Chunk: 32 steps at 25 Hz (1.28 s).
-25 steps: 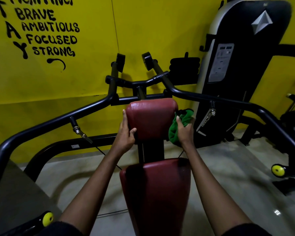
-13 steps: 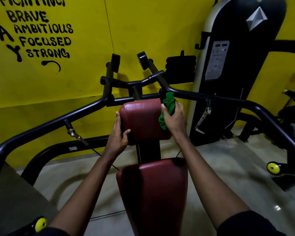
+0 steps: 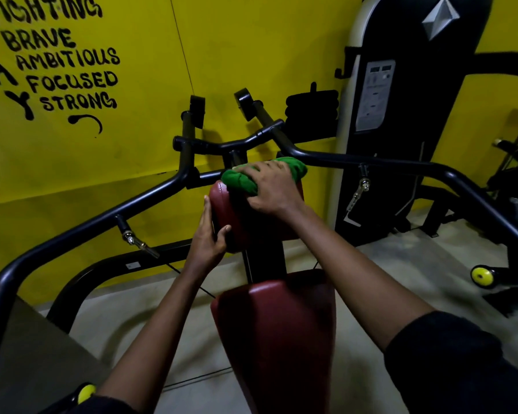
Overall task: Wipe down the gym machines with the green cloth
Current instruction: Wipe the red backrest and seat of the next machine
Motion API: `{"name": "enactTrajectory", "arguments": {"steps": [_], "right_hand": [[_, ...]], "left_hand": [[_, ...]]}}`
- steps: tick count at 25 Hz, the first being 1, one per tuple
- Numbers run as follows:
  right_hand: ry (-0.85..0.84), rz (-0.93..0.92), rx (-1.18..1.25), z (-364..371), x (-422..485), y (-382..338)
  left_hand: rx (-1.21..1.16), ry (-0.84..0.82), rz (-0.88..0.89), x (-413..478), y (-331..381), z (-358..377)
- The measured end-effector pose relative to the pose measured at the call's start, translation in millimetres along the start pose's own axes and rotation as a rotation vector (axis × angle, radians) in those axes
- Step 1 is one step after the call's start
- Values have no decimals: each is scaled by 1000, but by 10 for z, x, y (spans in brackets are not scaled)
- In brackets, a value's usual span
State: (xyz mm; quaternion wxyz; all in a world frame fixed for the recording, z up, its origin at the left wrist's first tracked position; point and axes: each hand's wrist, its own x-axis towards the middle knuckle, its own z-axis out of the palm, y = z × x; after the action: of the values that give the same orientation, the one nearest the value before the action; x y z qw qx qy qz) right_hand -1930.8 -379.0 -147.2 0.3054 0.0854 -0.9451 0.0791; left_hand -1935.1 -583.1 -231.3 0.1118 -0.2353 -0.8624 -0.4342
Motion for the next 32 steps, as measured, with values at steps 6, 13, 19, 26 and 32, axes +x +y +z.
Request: {"name": "enactTrajectory", "arguments": {"steps": [6, 13, 19, 26, 32], "right_hand": [[151, 488, 328, 174, -234, 510], [324, 796, 641, 593, -987, 358], [358, 1126, 1011, 717, -1286, 130], [501, 1486, 1644, 868, -1247, -226], [188, 1199, 1086, 953, -1773, -124]], "left_hand": [[77, -35, -55, 36, 60, -50], [-103, 234, -207, -142, 137, 101], [-173, 239, -227, -60, 40, -25], [-110, 156, -202, -93, -36, -117], [-5, 75, -369, -730, -469, 286]]}}
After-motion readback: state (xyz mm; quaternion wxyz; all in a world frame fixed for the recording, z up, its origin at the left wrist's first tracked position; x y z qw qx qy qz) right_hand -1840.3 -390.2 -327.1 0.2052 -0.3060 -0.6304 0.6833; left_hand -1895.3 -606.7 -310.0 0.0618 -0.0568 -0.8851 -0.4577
